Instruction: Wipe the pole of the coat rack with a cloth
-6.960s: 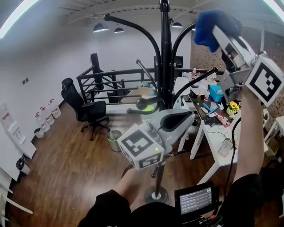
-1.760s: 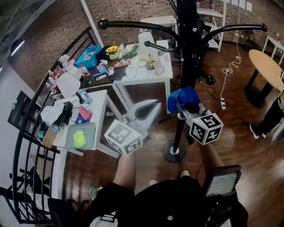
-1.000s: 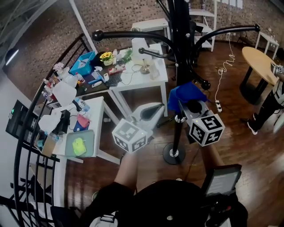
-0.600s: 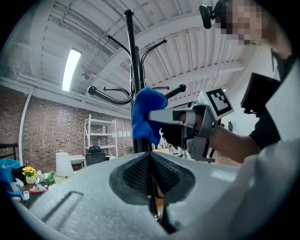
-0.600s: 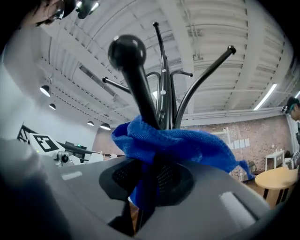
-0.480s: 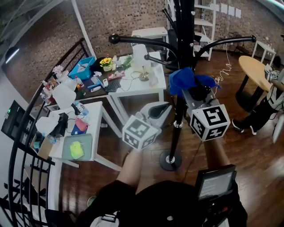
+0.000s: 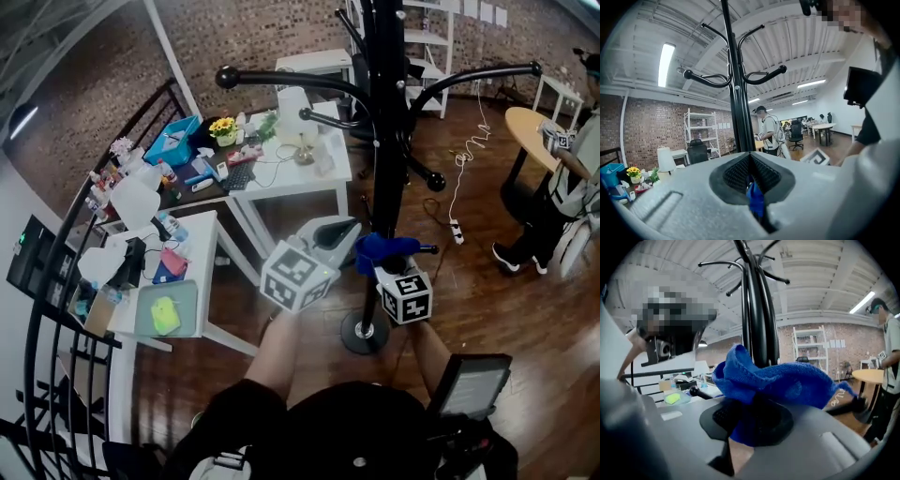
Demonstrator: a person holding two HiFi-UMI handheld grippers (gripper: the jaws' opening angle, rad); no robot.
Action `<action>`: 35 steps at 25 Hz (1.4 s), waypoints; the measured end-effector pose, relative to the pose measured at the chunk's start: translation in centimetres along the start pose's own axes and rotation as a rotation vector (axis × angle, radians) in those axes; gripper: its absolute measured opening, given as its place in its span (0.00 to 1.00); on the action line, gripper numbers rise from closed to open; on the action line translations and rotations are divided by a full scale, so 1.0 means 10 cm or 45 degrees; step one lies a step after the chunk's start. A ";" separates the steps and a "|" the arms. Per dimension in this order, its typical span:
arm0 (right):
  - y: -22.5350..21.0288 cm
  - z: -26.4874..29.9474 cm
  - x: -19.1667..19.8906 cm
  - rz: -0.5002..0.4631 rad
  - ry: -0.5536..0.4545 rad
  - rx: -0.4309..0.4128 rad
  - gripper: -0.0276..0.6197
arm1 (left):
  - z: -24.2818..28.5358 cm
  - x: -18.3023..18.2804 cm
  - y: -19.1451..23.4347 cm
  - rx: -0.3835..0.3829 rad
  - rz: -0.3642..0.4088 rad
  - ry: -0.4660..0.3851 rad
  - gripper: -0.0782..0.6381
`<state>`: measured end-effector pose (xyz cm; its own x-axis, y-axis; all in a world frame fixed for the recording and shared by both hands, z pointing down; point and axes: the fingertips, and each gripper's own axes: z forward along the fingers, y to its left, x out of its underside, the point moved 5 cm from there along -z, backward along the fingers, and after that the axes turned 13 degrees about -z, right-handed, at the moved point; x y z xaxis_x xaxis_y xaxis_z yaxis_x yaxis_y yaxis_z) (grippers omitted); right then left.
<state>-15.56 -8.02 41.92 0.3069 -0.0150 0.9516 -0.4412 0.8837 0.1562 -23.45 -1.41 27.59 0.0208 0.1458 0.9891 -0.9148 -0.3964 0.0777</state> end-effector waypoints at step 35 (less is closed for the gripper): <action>-0.02 0.03 0.19 0.081 -0.033 -0.016 0.15 | 0.06 0.12 0.21 -0.055 -0.015 0.022 0.11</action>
<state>-15.13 -8.39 43.76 0.2568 0.0291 0.9660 -0.4484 0.8891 0.0924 -25.09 -2.57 29.00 0.0254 0.1662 0.9858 -0.9310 -0.3554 0.0839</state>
